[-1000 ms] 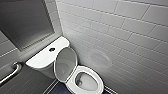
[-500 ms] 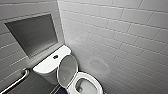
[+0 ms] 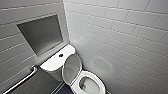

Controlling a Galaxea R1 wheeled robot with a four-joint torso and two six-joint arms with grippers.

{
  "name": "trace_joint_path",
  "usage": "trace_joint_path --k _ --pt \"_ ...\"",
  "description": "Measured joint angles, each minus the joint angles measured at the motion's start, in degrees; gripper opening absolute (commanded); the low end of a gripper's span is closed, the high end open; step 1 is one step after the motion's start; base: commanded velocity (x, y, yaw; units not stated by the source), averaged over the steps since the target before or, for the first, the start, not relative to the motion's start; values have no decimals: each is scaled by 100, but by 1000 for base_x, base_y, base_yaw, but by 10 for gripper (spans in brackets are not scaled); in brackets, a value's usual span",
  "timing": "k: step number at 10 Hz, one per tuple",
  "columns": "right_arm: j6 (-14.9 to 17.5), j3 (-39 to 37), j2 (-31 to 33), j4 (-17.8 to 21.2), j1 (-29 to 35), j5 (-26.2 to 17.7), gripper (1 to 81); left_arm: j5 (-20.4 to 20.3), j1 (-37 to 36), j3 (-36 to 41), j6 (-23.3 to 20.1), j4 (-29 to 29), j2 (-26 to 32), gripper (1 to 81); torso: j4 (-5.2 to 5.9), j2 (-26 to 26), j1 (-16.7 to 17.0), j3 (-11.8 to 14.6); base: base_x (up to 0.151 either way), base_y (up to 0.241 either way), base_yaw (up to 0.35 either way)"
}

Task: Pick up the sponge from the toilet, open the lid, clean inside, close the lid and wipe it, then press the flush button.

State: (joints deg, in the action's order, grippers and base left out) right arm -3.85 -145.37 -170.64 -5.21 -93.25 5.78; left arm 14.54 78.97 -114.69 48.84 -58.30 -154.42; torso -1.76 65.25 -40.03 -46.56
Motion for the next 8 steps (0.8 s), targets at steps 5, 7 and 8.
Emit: trace_joint_path --k 5,7,8 --pt "-9 -41 11 2 85 6 10 -22 35 -802 -16 0 -540 811 214 -763 478 273 0 0 0" --pt "-26 -110 2 2 88 11 10 -60 118 -1290 -20 -2 -864 811 214 -1123 717 649 0 0 0" --pt "-28 -184 5 2 89 -18 10 -85 215 -1599 -22 0 -1030 811 214 -1350 867 885 0 0 0"
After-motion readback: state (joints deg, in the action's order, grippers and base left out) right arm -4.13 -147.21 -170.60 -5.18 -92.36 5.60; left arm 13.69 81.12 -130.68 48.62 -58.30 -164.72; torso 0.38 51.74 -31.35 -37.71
